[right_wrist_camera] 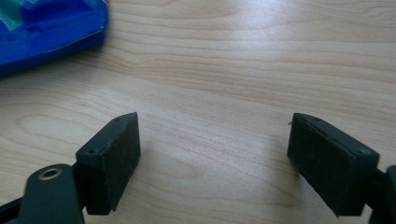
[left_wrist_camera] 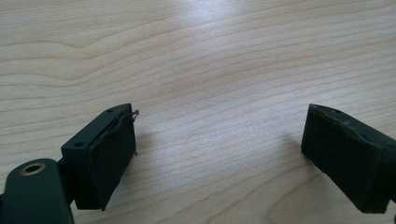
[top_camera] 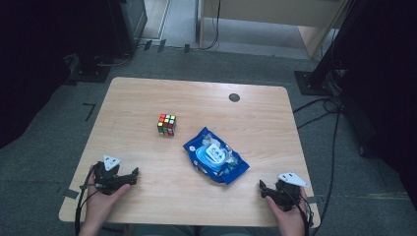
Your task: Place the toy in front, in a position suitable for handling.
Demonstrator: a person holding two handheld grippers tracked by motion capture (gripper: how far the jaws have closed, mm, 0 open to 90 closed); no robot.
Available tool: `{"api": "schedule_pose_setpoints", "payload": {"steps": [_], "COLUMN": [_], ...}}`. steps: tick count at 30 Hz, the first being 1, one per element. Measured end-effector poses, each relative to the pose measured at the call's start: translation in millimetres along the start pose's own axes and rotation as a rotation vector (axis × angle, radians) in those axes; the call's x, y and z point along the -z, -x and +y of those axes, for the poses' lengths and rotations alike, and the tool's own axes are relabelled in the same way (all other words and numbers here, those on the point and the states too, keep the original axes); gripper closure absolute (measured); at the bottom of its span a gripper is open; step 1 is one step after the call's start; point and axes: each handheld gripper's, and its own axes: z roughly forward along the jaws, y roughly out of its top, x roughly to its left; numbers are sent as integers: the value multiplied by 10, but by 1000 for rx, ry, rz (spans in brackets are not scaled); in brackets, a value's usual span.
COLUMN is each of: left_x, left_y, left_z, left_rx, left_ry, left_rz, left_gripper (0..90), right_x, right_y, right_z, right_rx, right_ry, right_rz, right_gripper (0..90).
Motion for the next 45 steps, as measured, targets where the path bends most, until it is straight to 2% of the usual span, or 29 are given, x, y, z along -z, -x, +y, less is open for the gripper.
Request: {"api": "schedule_pose_setpoints", "payload": {"steps": [3, 6, 7, 8, 10, 11, 13, 16, 21, 24, 29, 31, 34, 35, 45], "left_x": [0, 2, 2, 3, 3, 3, 6, 11, 15, 34, 39, 37, 36, 36, 41], "left_y": [-4, 0, 0, 4, 6, 6, 5, 11, 14, 38, 49, 41, 37, 36, 50], "left_z": [1, -2, -2, -4, -5, -5, -6, -10, -12, -30, -35, -35, -34, -34, -40], "left_rx": [-3, -1, -1, 2, 3, 3, 0, 1, -2, -20, -29, -22, -18, -18, -29], "left_ry": [-1, 1, 1, 1, 2, 2, -1, 2, 3, 11, 14, 11, 11, 10, 11], "left_rz": [-3, 0, 0, 3, 4, 4, 3, 1, 1, -4, 0, -6, -12, -14, -27], "left_gripper": [102, 102, 103, 103, 103, 103, 104, 112, 124, 135, 135, 136, 137, 138, 139], "right_x": [34, 136, 136, 170, 187, 187, 147, 75, -10, -150, -304, -400, -433, -446, -351], "right_y": [-4, -133, -133, -208, -261, -261, -319, -389, -476, -534, -573, -595, -609, -629, -732], "right_z": [21, 118, 118, 207, 309, 309, 454, 574, 723, 847, 884, 847, 792, 738, 614], "right_rx": [-1, 49, 49, 78, 86, 86, 90, 124, 121, 136, 131, 148, 146, 164, 202], "right_ry": [25, 87, 87, 106, 134, 134, 132, 110, 114, 99, 83, 55, 51, 37, 16], "right_rz": [27, 48, 48, 61, 87, 87, 125, 152, 192, 230, 265, 265, 267, 265, 279], "right_gripper": [189, 180, 180, 177, 167, 167, 145, 144, 145, 174, 212, 277, 310, 340, 383]}}
